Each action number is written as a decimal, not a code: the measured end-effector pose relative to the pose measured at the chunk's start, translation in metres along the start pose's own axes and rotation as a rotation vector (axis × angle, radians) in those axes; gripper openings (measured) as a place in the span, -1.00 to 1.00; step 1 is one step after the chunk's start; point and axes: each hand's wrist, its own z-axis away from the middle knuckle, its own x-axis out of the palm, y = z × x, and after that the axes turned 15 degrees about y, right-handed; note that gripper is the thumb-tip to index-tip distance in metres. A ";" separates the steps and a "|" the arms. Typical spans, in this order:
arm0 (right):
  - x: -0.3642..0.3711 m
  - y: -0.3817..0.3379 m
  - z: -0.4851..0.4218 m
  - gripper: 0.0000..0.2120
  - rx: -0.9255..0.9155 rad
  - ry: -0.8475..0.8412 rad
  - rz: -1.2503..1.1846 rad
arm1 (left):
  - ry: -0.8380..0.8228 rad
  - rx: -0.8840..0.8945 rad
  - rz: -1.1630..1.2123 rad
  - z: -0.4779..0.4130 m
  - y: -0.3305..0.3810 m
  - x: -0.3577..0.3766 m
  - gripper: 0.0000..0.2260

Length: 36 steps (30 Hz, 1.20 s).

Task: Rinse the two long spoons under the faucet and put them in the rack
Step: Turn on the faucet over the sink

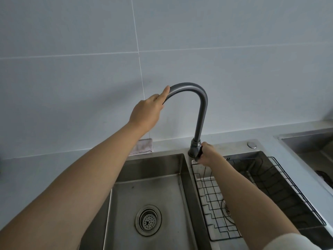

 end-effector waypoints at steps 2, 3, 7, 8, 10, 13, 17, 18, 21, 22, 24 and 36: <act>0.000 0.001 0.001 -0.75 0.007 0.001 -0.014 | 0.004 -0.001 0.004 0.000 0.000 0.000 -0.52; 0.001 0.001 0.000 -0.75 0.016 0.000 -0.030 | 0.005 -0.001 0.008 0.001 0.000 0.000 -0.52; 0.002 0.002 -0.002 -0.74 0.055 -0.015 -0.117 | 0.010 0.001 0.020 0.001 -0.001 0.000 -0.52; 0.002 0.003 -0.003 -0.74 0.056 -0.026 -0.134 | 0.013 0.001 0.023 0.001 -0.001 0.001 -0.52; 0.002 0.004 -0.003 -0.74 0.057 -0.034 -0.149 | 0.026 0.002 0.038 0.001 -0.001 0.001 -0.52; 0.002 0.004 -0.002 -0.75 0.030 -0.013 -0.124 | 0.035 0.011 0.044 0.001 -0.002 0.002 -0.52; -0.002 0.005 0.000 -0.76 0.030 -0.019 -0.122 | 0.038 0.006 0.030 0.001 -0.002 0.003 -0.53; -0.002 0.005 0.000 -0.76 0.032 -0.016 -0.122 | 0.039 0.007 0.028 0.001 -0.002 0.003 -0.53; -0.002 0.005 0.000 -0.76 0.032 -0.006 -0.100 | 0.044 0.008 0.034 0.001 -0.002 0.004 -0.52; -0.002 0.005 0.001 -0.75 0.031 -0.008 -0.100 | 0.044 0.010 0.035 0.001 -0.002 0.004 -0.52; -0.002 0.005 0.002 -0.74 0.030 -0.012 -0.111 | 0.042 0.013 0.032 0.001 -0.002 0.004 -0.52; -0.003 0.006 0.008 -0.73 0.010 0.002 -0.094 | 0.046 0.024 0.026 0.000 -0.002 0.003 -0.52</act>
